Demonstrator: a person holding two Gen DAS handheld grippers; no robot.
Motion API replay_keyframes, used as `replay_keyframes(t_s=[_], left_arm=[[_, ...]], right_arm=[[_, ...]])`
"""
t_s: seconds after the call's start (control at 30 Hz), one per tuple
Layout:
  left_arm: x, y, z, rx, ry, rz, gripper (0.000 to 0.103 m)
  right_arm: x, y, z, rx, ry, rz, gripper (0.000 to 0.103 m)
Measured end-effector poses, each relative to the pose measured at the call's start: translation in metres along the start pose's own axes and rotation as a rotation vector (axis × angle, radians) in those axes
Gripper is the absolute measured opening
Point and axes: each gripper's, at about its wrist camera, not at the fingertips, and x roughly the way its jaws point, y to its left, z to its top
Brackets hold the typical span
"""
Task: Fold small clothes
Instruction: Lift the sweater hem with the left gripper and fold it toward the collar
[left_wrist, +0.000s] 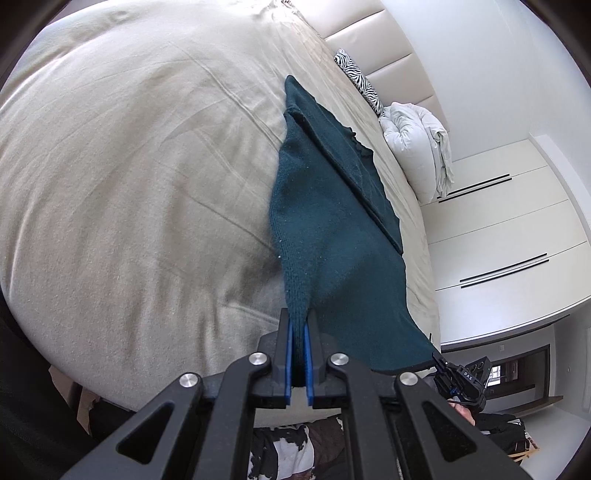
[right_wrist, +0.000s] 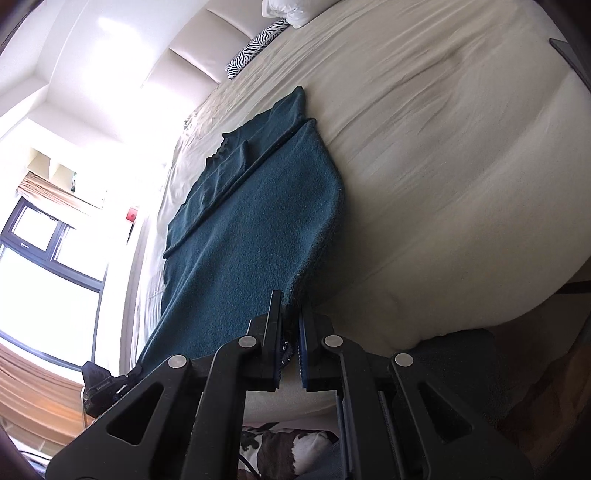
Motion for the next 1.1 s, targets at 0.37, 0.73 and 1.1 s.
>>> replay_keyframes(t_s=[0.37,0.73,1.1], left_arm=[[0.000,-0.002,0.019,-0.051,-0.019,-0.036,0.006],[0.001,-0.032,0.093,-0.118,-0.110,-0.180,0.006],[0.047,-0.074,0.204,-0.040,-0.182,-0.149,0.006]], right_arm=[[-0.020,0.022,0.030,0.037,-0.092,0.131,0.006],[0.000,0.064,0.102,0.008,-0.173,0.171,0.006],[0.058,0.098,0.203,-0.031,-0.231,0.141,0.006]])
